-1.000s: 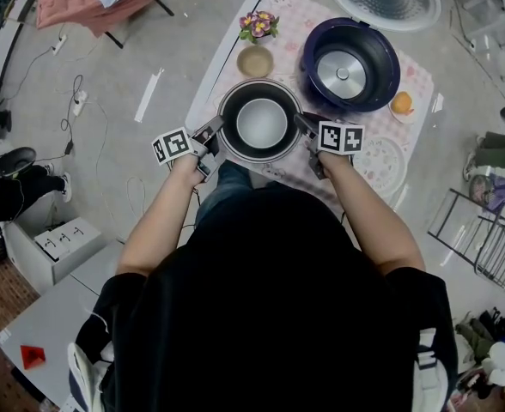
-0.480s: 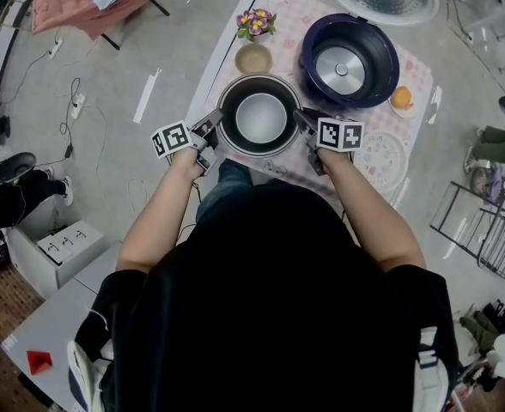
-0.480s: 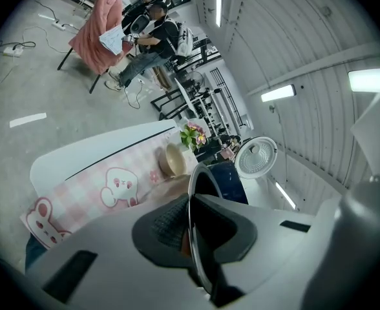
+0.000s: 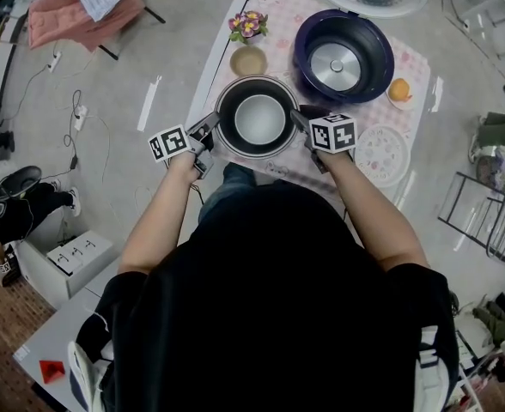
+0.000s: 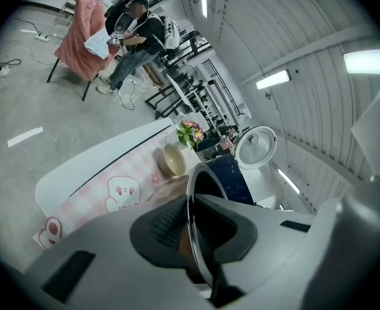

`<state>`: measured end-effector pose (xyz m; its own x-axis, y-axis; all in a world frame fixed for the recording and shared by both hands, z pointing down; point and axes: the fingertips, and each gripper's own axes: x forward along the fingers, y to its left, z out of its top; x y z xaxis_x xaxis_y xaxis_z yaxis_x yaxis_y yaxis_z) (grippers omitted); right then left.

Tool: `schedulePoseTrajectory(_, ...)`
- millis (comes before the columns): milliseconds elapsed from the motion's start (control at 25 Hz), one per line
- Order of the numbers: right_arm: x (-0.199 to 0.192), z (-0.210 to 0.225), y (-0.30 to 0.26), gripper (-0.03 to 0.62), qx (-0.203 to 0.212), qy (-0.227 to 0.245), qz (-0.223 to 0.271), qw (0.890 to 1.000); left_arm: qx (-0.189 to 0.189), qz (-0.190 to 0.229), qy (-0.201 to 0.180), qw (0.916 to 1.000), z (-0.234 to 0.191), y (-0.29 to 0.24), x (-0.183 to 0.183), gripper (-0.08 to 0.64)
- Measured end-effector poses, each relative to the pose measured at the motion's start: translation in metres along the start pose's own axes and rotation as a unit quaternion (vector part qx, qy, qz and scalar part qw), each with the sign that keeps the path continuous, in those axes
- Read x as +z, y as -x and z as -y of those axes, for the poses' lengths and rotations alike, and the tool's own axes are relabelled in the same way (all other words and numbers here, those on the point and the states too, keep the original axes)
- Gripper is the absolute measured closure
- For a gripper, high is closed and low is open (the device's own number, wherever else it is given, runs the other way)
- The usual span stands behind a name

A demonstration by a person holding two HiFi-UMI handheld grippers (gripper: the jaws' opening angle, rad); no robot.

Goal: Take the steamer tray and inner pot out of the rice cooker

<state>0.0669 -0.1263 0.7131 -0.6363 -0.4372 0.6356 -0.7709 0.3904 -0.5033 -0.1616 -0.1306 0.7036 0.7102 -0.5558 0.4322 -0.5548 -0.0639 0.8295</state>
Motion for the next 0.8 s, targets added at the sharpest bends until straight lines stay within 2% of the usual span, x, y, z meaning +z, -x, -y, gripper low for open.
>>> schedulePoseTrajectory(200,0.008,-0.004,0.008,0.491,-0.023,0.052,0.009,0.998,0.013,0.006,-0.020,0.9997,-0.001,0.010,0.018,0.518)
schedulePoseTrajectory(360,0.019,-0.015,0.021,0.476,-0.030,0.076,0.028,0.996,0.018,0.006,-0.067,0.9976,0.008,0.014,0.038,0.517)
schedulePoseTrajectory(520,0.038,-0.026,0.040,0.469,-0.038,0.089,0.058,0.994,0.001,0.006,-0.110,0.9939,0.032,0.008,0.062,0.517)
schedulePoseTrajectory(680,0.055,-0.035,0.060,0.463,-0.049,0.097,0.086,0.990,-0.018,0.001,-0.156,0.9876,0.061,-0.005,0.082,0.515)
schedulePoseTrajectory(800,0.064,-0.038,0.079,0.457,-0.063,0.099,0.106,0.988,-0.023,0.001,-0.204,0.9787,0.083,-0.012,0.093,0.506)
